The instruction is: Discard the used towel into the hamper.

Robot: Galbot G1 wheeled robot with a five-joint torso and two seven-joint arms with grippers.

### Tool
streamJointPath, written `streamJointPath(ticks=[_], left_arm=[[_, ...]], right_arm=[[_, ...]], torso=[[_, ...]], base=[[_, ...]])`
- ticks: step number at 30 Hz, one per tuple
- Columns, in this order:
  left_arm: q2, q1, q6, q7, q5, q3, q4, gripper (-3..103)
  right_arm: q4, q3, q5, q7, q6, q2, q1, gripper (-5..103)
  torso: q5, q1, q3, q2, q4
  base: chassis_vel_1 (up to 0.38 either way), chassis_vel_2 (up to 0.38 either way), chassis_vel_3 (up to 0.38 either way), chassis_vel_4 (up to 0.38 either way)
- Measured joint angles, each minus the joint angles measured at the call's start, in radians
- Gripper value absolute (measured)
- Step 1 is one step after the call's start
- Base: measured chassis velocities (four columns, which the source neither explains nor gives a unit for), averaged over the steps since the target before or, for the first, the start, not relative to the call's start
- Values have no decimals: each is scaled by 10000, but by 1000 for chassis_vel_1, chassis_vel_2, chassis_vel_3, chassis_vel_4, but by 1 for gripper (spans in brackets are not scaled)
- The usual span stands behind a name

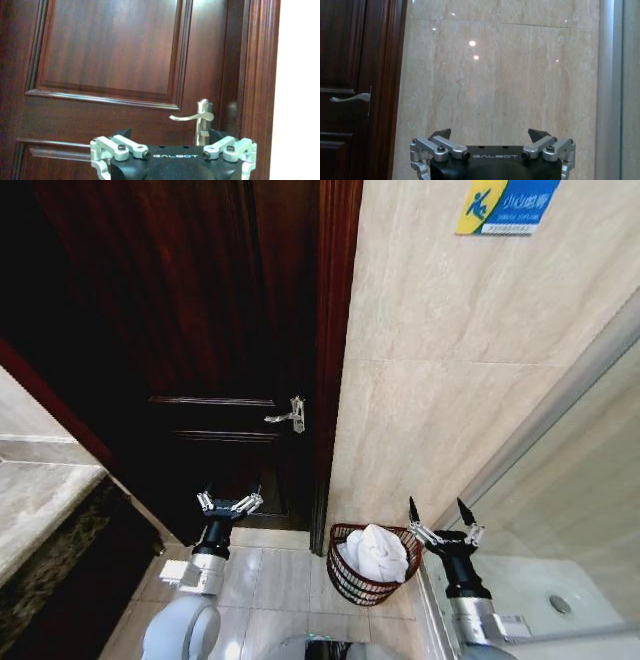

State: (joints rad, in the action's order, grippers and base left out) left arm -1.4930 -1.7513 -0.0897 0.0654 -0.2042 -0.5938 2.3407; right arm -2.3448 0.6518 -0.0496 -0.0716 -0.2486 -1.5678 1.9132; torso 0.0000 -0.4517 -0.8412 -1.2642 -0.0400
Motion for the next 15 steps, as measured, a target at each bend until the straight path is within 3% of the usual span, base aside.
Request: streamJointPath(ticks=[15], left_arm=[[0, 0, 0, 0, 0, 0, 0, 100]], right_arm=[[-1, 0, 0, 0, 0, 0, 0, 100]], torso=[[0, 2, 2, 2, 1]], base=[[0, 0, 0, 0]])
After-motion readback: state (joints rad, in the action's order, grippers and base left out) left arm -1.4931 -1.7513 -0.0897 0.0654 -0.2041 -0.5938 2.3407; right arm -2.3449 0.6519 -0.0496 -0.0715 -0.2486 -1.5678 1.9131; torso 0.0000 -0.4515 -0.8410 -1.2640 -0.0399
